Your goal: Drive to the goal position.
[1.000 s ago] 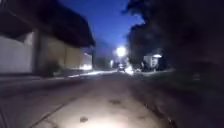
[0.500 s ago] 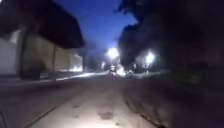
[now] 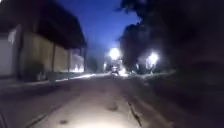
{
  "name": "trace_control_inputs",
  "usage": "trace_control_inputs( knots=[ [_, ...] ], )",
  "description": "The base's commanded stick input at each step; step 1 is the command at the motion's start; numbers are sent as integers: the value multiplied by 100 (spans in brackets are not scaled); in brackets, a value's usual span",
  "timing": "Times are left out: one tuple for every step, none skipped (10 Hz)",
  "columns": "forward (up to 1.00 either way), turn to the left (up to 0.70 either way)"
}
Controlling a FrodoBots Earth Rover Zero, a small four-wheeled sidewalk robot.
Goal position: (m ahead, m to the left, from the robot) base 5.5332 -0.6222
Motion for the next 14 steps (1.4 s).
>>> trace_control_inputs(
  knots=[
    [85,1],
    [85,1],
    [85,1],
    [85,1],
    [85,1],
    [85,1],
    [85,1],
    [85,1],
    [85,1],
    [85,1],
    [85,1],
    [85,1],
    [85,1],
    [85,1]
  ],
)
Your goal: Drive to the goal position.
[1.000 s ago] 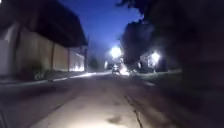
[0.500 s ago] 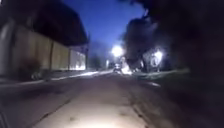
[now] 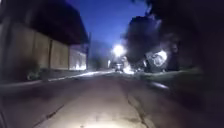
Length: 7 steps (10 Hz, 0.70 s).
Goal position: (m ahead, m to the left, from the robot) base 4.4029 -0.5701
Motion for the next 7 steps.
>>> trace_control_inputs(
  knots=[
    [85,1],
    [85,1],
    [85,1],
    [85,1],
    [85,1],
    [85,1],
    [85,1]
  ],
)
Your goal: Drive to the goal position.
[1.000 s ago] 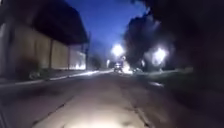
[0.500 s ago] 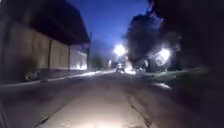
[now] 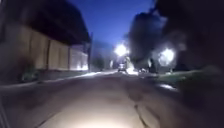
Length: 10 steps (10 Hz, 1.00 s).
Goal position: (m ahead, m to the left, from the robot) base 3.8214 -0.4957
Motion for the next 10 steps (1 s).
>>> trace_control_inputs(
  knots=[
    [85,1],
    [85,1],
    [85,1],
    [85,1],
    [85,1],
    [85,1],
    [85,1],
    [85,1],
    [85,1],
    [85,1]
  ],
)
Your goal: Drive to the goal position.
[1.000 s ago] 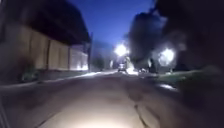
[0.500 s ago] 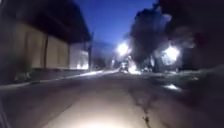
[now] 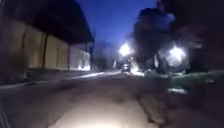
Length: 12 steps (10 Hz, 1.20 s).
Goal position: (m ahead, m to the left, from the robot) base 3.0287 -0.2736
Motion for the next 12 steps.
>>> trace_control_inputs(
  knots=[
    [85,1],
    [85,1],
    [85,1],
    [85,1],
    [85,1],
    [85,1],
    [85,1],
    [85,1],
    [85,-4],
    [85,-10],
    [85,-16],
    [85,-22]
  ],
)
